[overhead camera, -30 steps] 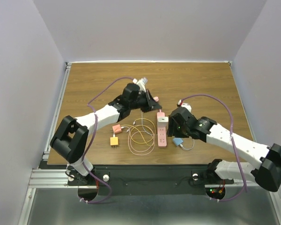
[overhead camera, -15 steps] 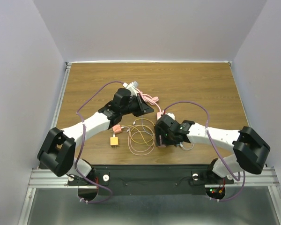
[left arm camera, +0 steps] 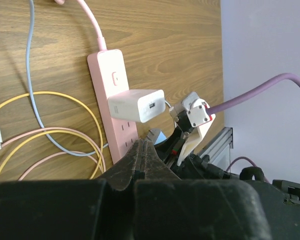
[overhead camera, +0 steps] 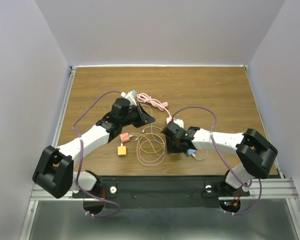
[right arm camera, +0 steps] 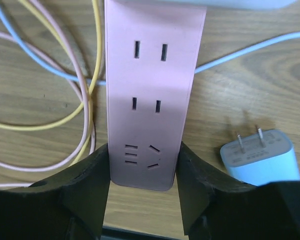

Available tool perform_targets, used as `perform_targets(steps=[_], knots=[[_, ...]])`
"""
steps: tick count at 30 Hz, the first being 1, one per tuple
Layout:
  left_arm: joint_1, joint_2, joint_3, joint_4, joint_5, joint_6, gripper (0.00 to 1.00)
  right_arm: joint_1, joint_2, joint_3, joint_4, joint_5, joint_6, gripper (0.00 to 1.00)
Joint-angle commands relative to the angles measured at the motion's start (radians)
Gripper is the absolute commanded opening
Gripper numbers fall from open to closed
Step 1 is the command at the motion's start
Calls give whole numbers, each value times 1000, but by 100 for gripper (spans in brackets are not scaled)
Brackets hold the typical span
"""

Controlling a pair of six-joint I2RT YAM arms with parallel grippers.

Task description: Pull the plug off the socket

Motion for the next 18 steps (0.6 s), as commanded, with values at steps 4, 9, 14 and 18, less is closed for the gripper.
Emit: perform_targets(steps=[4,9,14,18], knots=[[11,-59,-10,-3,10,26,0,-97,29,94,-2,127,43,0],[11,-65,-18,-14,13,32,0,-173,81,172,-2,99,70,0],[11,-56,-15,-28,15,39,0,-194,206,328,-2,36,126,0],[12,-54,-5,-44,9,46,0,-194,339,442,-2,-48,143,0]])
